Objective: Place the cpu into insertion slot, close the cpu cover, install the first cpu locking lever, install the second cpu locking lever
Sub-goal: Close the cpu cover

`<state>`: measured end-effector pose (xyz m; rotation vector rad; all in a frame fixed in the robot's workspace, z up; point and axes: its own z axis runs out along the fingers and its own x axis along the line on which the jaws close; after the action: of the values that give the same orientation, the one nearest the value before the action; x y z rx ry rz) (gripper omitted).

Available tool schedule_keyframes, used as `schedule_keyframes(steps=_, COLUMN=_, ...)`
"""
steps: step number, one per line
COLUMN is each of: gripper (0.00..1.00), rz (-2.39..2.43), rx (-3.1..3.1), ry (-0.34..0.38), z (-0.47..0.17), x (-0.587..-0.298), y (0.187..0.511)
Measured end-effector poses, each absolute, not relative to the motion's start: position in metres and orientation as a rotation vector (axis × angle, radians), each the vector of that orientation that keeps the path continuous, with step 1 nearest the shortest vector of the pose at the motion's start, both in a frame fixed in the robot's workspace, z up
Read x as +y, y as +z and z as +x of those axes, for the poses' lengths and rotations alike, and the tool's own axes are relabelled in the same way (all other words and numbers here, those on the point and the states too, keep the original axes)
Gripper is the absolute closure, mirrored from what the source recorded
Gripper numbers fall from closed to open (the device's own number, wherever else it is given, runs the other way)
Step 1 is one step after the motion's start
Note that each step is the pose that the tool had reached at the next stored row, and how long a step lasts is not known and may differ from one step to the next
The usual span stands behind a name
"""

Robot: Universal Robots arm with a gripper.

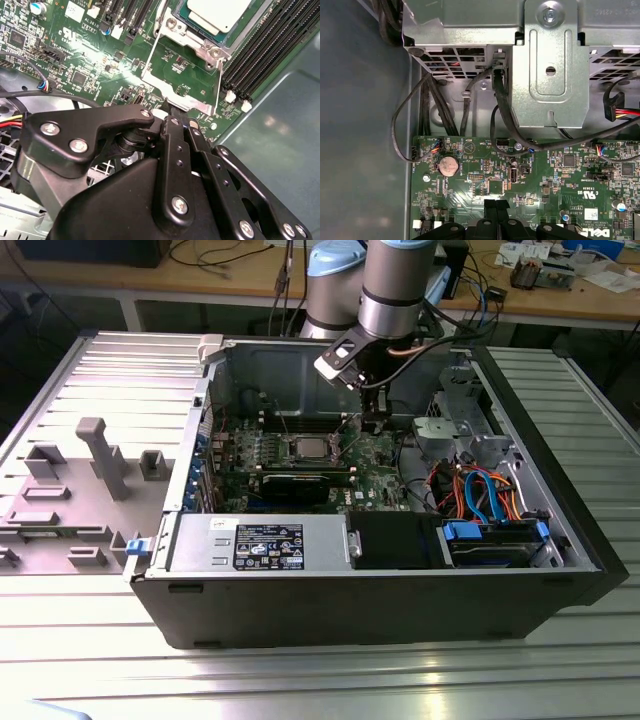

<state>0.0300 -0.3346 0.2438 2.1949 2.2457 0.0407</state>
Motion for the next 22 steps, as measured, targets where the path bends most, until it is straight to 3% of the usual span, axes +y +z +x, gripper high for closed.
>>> schedule_keyframes(steps=22, gripper=0.89, rz=2.196, rx=2.247, ry=0.039, z=0.0239, x=-0.3346, y=0.2449)
